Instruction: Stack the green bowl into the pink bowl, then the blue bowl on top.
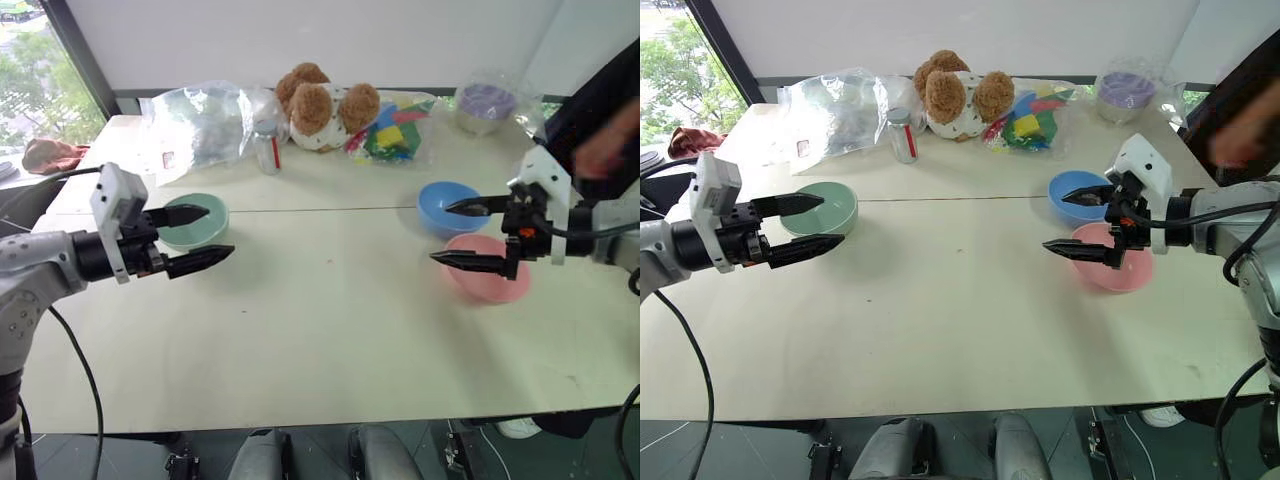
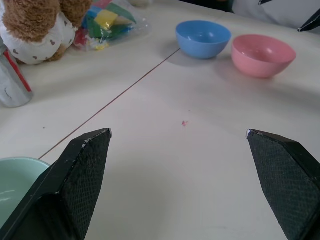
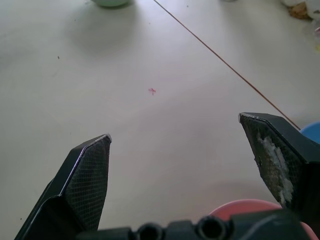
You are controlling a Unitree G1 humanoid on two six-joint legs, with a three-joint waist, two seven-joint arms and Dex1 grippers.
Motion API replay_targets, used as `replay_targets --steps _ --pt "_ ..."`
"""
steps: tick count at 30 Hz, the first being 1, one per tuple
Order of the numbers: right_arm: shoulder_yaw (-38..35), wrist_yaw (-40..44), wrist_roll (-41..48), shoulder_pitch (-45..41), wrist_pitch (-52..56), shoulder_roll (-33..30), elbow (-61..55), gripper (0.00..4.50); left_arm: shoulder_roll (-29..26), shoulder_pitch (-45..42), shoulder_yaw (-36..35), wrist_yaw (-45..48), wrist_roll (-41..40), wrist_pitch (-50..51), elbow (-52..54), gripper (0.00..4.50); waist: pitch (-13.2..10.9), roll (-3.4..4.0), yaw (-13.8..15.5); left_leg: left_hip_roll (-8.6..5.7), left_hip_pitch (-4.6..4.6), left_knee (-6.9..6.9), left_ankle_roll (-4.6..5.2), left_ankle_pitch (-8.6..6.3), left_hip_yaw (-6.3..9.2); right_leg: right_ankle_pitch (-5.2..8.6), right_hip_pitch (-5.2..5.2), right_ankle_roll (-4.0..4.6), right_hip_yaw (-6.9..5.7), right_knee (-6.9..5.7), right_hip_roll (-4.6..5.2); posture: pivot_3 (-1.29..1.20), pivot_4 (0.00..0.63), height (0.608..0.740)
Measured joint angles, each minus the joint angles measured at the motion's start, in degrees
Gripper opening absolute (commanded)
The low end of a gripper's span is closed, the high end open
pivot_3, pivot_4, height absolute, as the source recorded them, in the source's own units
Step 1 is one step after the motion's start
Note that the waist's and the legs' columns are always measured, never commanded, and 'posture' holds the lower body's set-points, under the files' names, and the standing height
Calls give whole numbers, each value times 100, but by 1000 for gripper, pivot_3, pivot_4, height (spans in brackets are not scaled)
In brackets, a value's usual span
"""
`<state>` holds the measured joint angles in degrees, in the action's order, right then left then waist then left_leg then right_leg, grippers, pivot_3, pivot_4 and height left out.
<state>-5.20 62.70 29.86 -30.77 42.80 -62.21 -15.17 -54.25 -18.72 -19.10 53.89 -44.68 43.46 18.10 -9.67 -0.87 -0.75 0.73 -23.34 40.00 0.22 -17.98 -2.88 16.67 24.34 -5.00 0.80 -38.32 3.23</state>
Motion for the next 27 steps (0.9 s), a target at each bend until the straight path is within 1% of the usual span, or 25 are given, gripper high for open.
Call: replay_targets --steps 11,27 --pt "44 -44 -107 -115 25 1 43 4455 53 3 -26 -130 -219 5 61 4500 0 0 -1 0 0 0 0 0 0 0 0 0 0 0 1 0 150 740" --pt "44 -154 -156 -115 123 1 33 4455 53 -8 -19 -150 -226 0 65 4500 0 0 -1 0 0 0 0 0 0 0 0 0 0 0 1 0 150 740"
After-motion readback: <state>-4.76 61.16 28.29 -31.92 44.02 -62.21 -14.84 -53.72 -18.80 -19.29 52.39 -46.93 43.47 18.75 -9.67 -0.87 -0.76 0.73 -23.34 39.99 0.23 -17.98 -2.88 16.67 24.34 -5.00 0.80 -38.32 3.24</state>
